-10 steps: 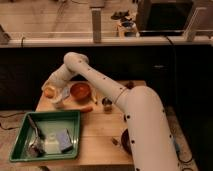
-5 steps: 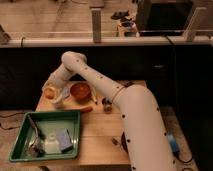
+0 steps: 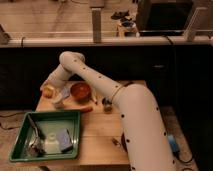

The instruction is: Place apple in paper cup

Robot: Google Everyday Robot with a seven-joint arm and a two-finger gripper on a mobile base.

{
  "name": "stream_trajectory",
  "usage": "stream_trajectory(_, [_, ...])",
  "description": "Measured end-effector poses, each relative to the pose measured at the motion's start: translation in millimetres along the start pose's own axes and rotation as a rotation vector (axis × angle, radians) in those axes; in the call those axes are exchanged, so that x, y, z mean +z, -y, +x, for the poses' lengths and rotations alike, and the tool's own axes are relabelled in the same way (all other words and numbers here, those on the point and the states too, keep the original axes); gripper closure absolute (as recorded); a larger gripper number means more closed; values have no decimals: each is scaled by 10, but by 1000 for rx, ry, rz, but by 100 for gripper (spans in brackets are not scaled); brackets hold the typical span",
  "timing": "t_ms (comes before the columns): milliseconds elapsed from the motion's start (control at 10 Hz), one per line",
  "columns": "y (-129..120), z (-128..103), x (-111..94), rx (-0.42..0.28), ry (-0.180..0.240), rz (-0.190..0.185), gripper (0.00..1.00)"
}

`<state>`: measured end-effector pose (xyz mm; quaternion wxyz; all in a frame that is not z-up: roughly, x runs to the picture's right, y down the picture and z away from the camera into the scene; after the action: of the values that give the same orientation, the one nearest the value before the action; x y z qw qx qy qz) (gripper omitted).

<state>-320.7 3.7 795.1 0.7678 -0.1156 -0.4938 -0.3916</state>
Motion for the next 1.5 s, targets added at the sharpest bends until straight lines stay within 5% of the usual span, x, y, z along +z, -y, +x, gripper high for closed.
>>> stream_trajectory(400, [-8, 2, -19, -6, -35, -9, 20])
stream_trajectory(1500, [-2, -5, -69, -37, -31, 21, 20])
